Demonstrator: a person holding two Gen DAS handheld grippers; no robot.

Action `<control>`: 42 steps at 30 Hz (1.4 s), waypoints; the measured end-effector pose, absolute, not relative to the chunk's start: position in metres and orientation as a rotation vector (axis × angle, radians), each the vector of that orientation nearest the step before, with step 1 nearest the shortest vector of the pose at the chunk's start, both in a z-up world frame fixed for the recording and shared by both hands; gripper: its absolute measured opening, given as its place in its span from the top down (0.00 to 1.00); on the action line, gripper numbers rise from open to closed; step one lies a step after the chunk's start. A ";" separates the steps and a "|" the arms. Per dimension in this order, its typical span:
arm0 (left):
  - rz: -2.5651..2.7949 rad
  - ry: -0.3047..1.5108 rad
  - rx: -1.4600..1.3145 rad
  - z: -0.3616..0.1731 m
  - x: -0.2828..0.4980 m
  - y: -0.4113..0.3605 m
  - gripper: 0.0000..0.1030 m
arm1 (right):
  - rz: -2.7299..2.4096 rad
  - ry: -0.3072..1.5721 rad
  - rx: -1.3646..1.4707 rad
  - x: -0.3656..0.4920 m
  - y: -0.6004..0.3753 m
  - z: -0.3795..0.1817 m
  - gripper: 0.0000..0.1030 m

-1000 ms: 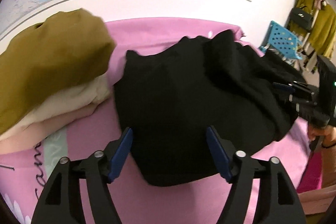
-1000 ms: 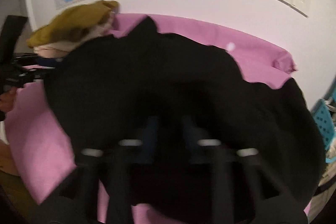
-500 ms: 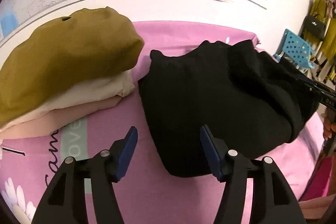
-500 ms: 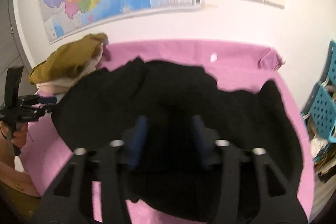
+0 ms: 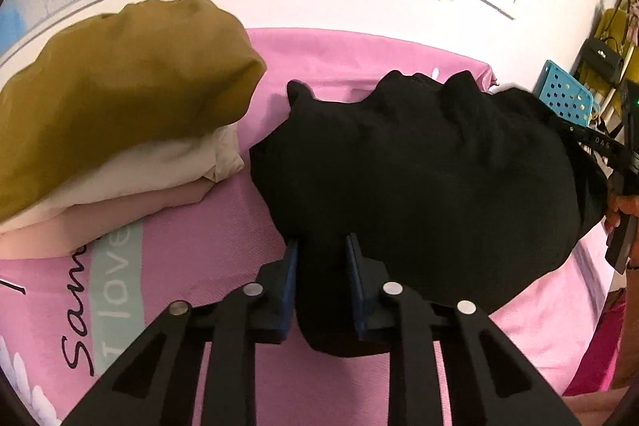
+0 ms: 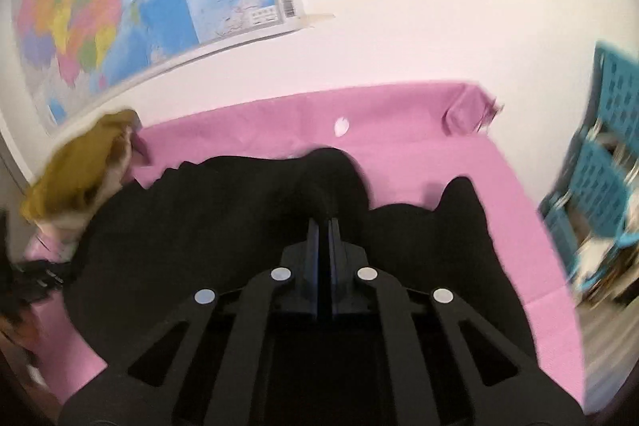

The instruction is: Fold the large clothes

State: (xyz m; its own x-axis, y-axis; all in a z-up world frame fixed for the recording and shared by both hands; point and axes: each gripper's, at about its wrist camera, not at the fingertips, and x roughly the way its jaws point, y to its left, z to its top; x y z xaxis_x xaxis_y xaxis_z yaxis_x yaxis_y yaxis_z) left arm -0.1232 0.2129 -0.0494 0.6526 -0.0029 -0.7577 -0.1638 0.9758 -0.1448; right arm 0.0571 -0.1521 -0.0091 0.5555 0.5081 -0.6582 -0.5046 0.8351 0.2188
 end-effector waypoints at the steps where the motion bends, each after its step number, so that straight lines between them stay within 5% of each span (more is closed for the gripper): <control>1: 0.093 0.861 -0.213 -0.050 -0.122 0.214 0.80 | 0.594 0.804 -0.033 0.057 -0.147 -0.015 0.95; 4: 0.098 0.855 -0.213 -0.047 -0.124 0.214 0.76 | 0.574 0.839 -0.146 0.048 -0.132 -0.025 0.84; 8: 0.101 0.854 -0.227 -0.045 -0.128 0.215 0.71 | 0.585 0.783 -0.077 0.032 -0.143 -0.009 0.53; 13: 0.102 0.844 -0.214 -0.039 -0.132 0.210 0.55 | 0.705 0.704 -0.059 -0.003 -0.143 0.010 0.51; 22: 0.114 0.838 -0.171 -0.038 -0.131 0.201 0.56 | 0.928 0.760 -0.110 -0.042 -0.096 -0.004 0.46; 24: 0.113 0.836 -0.167 -0.038 -0.131 0.201 0.56 | 0.967 0.796 -0.157 -0.045 -0.079 -0.012 0.34; 26: 0.111 0.836 -0.164 -0.039 -0.131 0.200 0.57 | 0.960 0.812 -0.191 -0.042 -0.067 -0.022 0.41; 27: 0.107 0.837 -0.170 -0.039 -0.130 0.200 0.59 | 0.964 0.832 -0.190 -0.039 -0.062 -0.027 0.59; 30: 0.102 0.836 -0.194 -0.039 -0.130 0.203 0.69 | 0.959 0.836 -0.180 -0.035 -0.057 -0.028 0.74; 32: 0.101 0.829 -0.205 -0.036 -0.131 0.208 0.81 | 0.985 0.815 -0.129 -0.033 -0.060 -0.015 0.78; 36: 0.083 0.773 -0.264 -0.020 -0.140 0.221 0.84 | 1.018 0.714 -0.020 -0.026 -0.070 0.013 0.79; 40: 0.112 0.777 -0.270 -0.021 -0.140 0.227 0.81 | 1.011 0.860 -0.007 -0.002 -0.059 -0.025 0.74; 42: 0.105 0.817 -0.287 -0.030 -0.138 0.227 0.68 | 0.995 0.862 -0.069 -0.009 -0.054 -0.038 0.69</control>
State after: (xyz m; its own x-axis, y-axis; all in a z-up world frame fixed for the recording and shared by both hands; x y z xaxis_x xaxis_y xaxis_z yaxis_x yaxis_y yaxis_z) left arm -0.1376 0.2265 -0.0302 0.6814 -0.0177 -0.7317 -0.2026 0.9561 -0.2118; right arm -0.0090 -0.0539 -0.0375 0.2515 0.7052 -0.6629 -0.7568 0.5702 0.3195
